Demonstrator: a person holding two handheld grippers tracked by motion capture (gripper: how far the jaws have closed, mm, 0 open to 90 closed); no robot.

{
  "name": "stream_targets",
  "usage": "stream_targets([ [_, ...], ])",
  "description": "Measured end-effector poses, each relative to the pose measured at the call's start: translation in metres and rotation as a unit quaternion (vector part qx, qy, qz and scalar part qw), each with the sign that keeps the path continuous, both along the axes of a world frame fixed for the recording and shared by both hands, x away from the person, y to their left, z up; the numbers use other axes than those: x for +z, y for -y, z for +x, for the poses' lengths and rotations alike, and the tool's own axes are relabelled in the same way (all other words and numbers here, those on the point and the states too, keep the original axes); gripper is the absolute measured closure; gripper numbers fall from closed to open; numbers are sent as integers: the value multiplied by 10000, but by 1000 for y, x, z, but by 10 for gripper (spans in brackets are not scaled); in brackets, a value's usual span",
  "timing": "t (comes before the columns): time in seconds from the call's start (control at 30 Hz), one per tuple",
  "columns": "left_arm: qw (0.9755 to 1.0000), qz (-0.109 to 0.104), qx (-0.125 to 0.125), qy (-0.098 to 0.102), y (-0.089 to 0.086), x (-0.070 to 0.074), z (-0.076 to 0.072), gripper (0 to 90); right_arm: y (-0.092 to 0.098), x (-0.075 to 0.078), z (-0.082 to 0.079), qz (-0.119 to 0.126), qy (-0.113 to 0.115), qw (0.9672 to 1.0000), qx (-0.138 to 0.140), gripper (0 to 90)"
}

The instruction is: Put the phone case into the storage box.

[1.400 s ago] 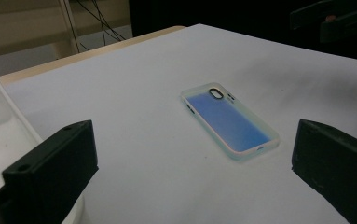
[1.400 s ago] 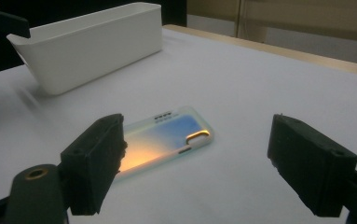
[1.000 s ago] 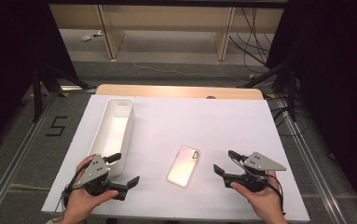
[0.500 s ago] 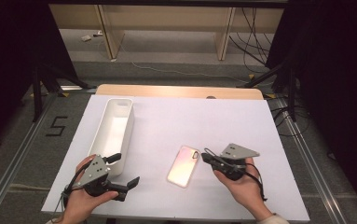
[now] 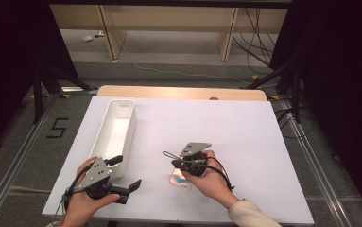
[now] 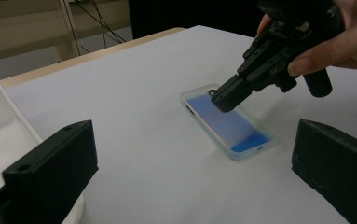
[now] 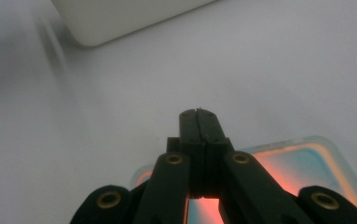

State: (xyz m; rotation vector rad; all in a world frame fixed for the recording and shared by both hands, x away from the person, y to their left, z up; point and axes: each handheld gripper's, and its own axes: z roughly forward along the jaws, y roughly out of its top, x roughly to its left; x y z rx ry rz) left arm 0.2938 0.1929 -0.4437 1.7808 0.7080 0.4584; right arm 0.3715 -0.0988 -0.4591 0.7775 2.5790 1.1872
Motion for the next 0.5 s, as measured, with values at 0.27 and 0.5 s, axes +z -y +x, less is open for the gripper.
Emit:
stream_targets([
  [0.27, 10000, -23, -1, -12, 0, 0, 0, 0, -26, -15, 0, -358, -133, 9991, 189, 900],
  [0.5, 10000, 4, -12, -9, 0, 0, 0, 0, -30, -21, -1, -522, -370, 9978, 200, 900],
])
